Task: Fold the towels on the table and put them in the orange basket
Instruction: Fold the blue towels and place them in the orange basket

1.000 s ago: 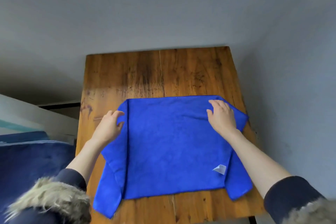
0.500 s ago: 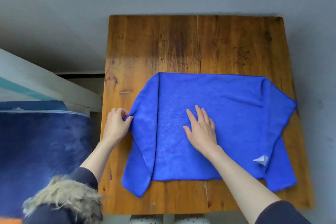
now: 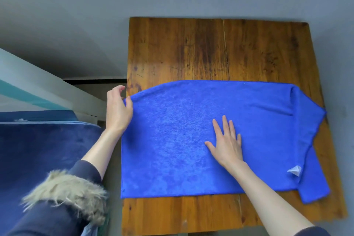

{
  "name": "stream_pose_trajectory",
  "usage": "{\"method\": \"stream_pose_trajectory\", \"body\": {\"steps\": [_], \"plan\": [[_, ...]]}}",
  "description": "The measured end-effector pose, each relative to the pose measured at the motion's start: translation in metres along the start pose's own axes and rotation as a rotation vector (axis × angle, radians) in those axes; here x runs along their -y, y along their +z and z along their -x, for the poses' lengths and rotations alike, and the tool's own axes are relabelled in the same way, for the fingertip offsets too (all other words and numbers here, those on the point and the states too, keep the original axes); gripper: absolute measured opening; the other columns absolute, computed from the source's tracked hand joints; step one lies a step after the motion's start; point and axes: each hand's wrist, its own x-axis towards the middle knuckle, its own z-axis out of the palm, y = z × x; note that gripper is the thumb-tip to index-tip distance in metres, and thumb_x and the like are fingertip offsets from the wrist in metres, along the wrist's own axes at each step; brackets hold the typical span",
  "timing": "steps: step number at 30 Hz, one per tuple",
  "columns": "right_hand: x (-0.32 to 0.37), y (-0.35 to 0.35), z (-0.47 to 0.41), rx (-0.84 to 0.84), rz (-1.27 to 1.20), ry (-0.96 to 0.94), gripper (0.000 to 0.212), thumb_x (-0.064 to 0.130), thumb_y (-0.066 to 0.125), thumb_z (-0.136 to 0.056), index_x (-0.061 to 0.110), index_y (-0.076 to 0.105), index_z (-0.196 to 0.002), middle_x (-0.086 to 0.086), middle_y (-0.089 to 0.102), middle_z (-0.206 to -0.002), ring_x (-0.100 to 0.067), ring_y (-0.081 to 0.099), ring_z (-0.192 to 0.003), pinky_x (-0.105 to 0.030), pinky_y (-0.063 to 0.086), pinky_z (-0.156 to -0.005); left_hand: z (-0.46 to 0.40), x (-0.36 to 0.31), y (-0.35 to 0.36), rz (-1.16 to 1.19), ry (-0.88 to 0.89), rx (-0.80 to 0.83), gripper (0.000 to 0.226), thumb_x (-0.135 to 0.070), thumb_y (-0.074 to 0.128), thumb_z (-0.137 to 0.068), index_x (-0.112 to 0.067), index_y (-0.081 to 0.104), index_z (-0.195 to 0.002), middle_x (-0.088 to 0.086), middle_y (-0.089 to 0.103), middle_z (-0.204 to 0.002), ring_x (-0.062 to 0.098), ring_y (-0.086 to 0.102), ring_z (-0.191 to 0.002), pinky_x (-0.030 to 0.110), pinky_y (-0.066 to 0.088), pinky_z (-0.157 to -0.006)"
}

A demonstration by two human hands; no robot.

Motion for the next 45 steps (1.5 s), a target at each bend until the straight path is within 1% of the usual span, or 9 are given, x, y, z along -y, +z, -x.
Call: {"method": "stream_pose_trajectory", "body": {"steps": [3, 9, 17, 21, 26, 29, 36, 40, 45], "plan": [[0.012, 0.001, 0.002, 0.001, -0.009, -0.008, 0.077, 0.048, 0.049, -0.091, 0.029, 0.003, -0.15, 0.001, -0.02, -0.156, -0.021, -0.016, -0.144, -0.053, 0.01, -0.114, -0.02, 0.003, 0.004, -0.093, -0.026, 0.086, 0.035, -0.021, 0.046, -0.095, -0.011, 0.047, -0.129, 0.016, 0.042, -0.13, 0.03, 0.045, -0.118, 0.039, 0.036, -0.1], [0.04, 0.001, -0.005, 0.016, 0.012, -0.039, 0.091, 0.057, 0.055, -0.084, 0.034, -0.005, -0.148, 0.002, -0.026, -0.154, -0.022, -0.021, -0.143, -0.057, 0.01, -0.112, -0.035, 0.005, 0.004, -0.485, 0.205, 0.168, 0.019, -0.034, 0.063, -0.085, -0.019, 0.063, -0.096, 0.007, 0.052, -0.104, 0.029, 0.044, -0.1, 0.039, 0.032, -0.081], [0.06, 0.004, -0.011, 0.151, 0.099, -0.033, 0.113, 0.065, 0.061, -0.074, 0.036, -0.024, -0.142, -0.002, -0.04, -0.148, -0.031, -0.029, -0.139, -0.064, 0.014, -0.108, 0.005, 0.007, 0.011, -0.304, 0.281, 0.285, 0.012, -0.021, 0.059, -0.089, -0.013, 0.055, -0.096, 0.003, 0.051, -0.098, 0.023, 0.048, -0.096, 0.04, 0.045, -0.073], [0.06, 0.003, -0.011, 0.164, 0.087, -0.03, 0.114, 0.065, 0.061, -0.073, 0.037, -0.025, -0.142, 0.0, -0.041, -0.147, -0.03, -0.031, -0.138, -0.064, 0.013, -0.109, 0.001, 0.001, 0.016, -0.077, 0.055, 0.263, 0.029, -0.025, 0.06, -0.089, -0.015, 0.049, -0.113, -0.003, 0.048, -0.1, 0.017, 0.049, -0.091, 0.03, 0.04, -0.076], [0.06, 0.001, -0.011, 0.185, 0.08, -0.024, 0.114, 0.065, 0.062, -0.073, 0.039, -0.026, -0.141, 0.001, -0.042, -0.146, -0.029, -0.032, -0.138, -0.063, 0.011, -0.109, -0.014, -0.01, 0.015, -0.353, 0.164, 0.494, 0.026, -0.02, 0.059, -0.087, -0.014, 0.056, -0.113, 0.003, 0.045, -0.1, 0.025, 0.045, -0.104, 0.035, 0.042, -0.085], [0.06, 0.0, -0.012, 0.198, 0.089, -0.027, 0.113, 0.066, 0.06, -0.074, 0.039, -0.027, -0.14, 0.0, -0.043, -0.146, -0.029, -0.033, -0.137, -0.063, 0.011, -0.109, -0.015, -0.018, 0.009, -0.45, 0.289, 0.396, 0.013, -0.015, 0.056, -0.086, -0.011, 0.059, -0.098, 0.003, 0.046, -0.094, 0.028, 0.045, -0.097, 0.036, 0.039, -0.077], [0.059, 0.001, -0.011, 0.205, 0.089, -0.031, 0.113, 0.067, 0.059, -0.074, 0.038, -0.028, -0.14, 0.0, -0.044, -0.145, -0.03, -0.033, -0.137, -0.064, 0.011, -0.109, -0.011, -0.023, -0.001, -0.46, 0.365, -0.097, 0.036, 0.005, 0.054, -0.076, -0.004, 0.059, -0.11, 0.019, 0.052, -0.115, 0.039, 0.046, -0.106, 0.044, 0.036, -0.082], [0.06, 0.0, -0.011, 0.204, 0.08, -0.038, 0.113, 0.067, 0.059, -0.074, 0.039, -0.03, -0.139, 0.003, -0.05, -0.138, -0.03, -0.034, -0.137, -0.064, 0.01, -0.109, 0.006, -0.01, 0.014, -0.525, 0.459, 0.052, 0.042, -0.006, 0.058, -0.084, -0.002, 0.053, -0.125, 0.023, 0.046, -0.134, 0.043, 0.043, -0.123, 0.05, 0.037, -0.095], [0.058, 0.003, -0.012, 0.189, 0.084, -0.045, 0.113, 0.067, 0.058, -0.074, 0.038, -0.03, -0.139, 0.004, -0.052, -0.132, -0.03, -0.034, -0.137, -0.065, 0.01, -0.108, 0.009, 0.016, 0.034, -0.662, 0.39, 0.365, 0.068, -0.05, 0.038, -0.094, -0.022, 0.014, -0.15, 0.005, 0.0, -0.159, 0.029, -0.003, -0.145, 0.049, 0.003, -0.115]]}}
